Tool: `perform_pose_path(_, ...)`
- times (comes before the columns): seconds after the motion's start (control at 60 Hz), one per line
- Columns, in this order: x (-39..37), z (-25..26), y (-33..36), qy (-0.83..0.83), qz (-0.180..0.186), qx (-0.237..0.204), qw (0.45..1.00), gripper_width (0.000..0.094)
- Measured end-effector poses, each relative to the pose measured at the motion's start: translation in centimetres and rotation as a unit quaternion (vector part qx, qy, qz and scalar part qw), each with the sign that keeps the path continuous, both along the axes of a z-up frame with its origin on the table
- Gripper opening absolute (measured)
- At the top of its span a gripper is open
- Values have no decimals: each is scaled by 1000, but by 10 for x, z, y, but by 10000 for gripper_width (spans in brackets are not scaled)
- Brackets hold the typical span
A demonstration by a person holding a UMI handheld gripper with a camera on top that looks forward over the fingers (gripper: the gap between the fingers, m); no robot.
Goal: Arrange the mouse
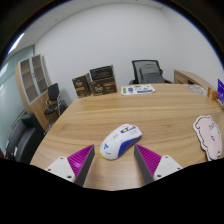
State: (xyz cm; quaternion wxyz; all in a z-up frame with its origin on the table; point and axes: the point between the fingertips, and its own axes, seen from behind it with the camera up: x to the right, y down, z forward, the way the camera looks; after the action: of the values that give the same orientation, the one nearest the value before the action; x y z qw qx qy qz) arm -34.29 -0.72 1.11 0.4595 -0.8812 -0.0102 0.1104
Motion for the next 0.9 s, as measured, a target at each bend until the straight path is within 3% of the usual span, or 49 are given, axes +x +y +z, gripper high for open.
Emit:
perform_pose_path(0.433, -13, -17, 95, -43, -10, -8, 999, 825)
perform_pose_path(0.55, -12, -20, 102, -74, -33, -6, 997, 814)
perform_pose_path(0.617, -12, -21, 103, -91, -33, -4, 995, 718)
perform_pose_path(0.667, -16, -20, 103, -91, -31, -3, 995, 511)
perform_pose_path(0.9, -15, -25, 96, -93, -59, -40, 993, 411)
